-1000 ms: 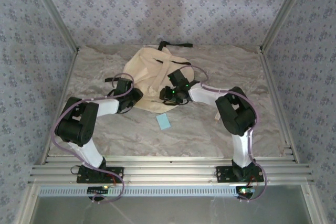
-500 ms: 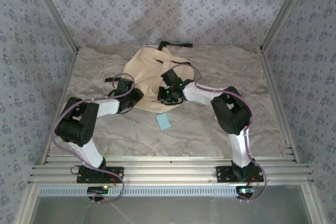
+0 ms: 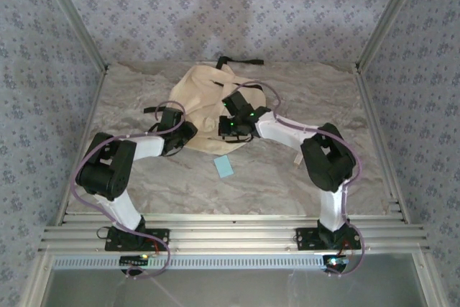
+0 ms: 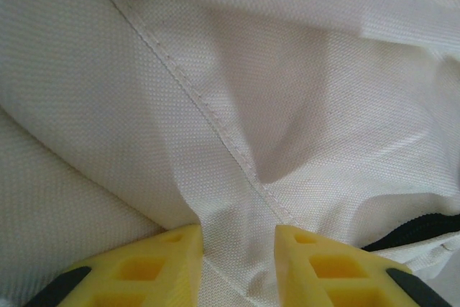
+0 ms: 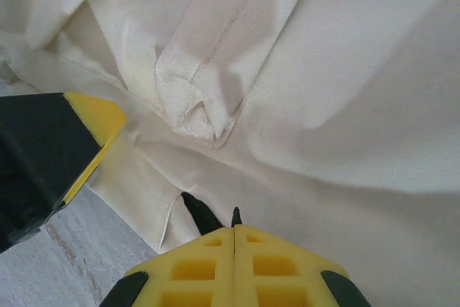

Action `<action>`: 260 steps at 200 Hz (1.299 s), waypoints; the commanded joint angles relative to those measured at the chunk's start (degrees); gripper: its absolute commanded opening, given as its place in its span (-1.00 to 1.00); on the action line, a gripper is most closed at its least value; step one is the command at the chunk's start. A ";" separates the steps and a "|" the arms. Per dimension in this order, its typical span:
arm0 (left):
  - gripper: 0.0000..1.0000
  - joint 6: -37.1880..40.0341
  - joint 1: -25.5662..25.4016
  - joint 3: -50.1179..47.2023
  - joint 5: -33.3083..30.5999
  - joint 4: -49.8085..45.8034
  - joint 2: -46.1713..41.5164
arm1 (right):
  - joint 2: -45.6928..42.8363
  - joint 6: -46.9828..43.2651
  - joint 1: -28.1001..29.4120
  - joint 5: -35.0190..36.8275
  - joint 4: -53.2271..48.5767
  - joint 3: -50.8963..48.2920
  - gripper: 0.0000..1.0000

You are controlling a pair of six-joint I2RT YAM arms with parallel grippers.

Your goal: Pack the student bag

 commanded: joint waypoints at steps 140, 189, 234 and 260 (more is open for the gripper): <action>-0.24 1.02 -0.65 2.01 1.09 -4.67 1.20 | -9.88 8.48 -1.63 2.55 2.00 -14.49 -0.63; -0.21 1.02 -0.66 2.05 1.18 -4.64 0.90 | -4.63 1.30 -1.16 0.96 -1.03 -4.29 -0.46; -0.17 0.94 -0.68 1.92 1.40 -4.56 0.63 | 5.59 -6.92 0.67 1.22 -9.14 7.78 -0.40; -0.16 1.07 -0.65 1.92 1.31 -4.51 0.36 | 9.36 -8.19 1.40 2.64 -12.19 12.04 -0.39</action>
